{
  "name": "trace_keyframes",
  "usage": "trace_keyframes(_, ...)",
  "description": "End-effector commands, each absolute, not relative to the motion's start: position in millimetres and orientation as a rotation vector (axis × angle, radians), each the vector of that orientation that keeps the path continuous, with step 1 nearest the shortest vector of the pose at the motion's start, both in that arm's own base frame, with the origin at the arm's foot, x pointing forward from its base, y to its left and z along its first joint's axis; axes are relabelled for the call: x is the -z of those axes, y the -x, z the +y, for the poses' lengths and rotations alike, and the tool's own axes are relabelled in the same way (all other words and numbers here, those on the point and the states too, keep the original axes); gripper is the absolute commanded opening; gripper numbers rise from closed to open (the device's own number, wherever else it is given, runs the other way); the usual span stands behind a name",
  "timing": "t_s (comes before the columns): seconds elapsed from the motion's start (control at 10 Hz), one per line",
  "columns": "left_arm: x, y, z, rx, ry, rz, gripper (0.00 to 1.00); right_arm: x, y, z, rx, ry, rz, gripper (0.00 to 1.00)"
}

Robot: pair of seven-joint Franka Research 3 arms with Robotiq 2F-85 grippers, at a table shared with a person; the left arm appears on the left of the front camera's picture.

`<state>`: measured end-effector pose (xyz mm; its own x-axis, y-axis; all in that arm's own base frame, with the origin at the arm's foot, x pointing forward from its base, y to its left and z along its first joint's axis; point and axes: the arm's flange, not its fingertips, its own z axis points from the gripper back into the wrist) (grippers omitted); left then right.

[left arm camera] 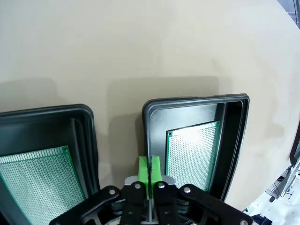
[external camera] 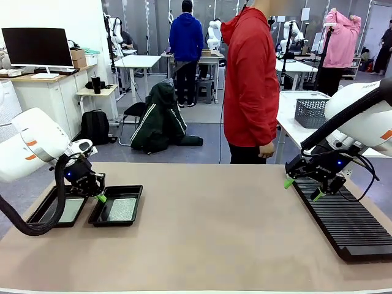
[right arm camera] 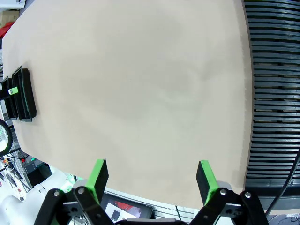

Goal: Inspect and transfer BCBs to ESD trays.
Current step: Pick up the ESD tray and place it on the left side of the table.

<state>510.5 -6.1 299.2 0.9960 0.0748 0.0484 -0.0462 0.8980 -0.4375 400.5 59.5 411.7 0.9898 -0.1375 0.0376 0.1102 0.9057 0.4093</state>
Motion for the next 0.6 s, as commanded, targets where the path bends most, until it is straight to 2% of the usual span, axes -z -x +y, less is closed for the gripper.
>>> trace_keyframes(0.0, -299.7, -509.5, -4.8, -0.066, 0.456, -0.06, 0.03, -411.3, -402.5, 60.5, 0.141, -0.419, -0.059, 1.0)
trace_keyframes(0.5, -299.7, -509.5, -4.8, -0.066, 0.456, -0.06, 0.03, -411.3, -402.5, 60.5, 0.141, -0.419, -0.059, 1.0)
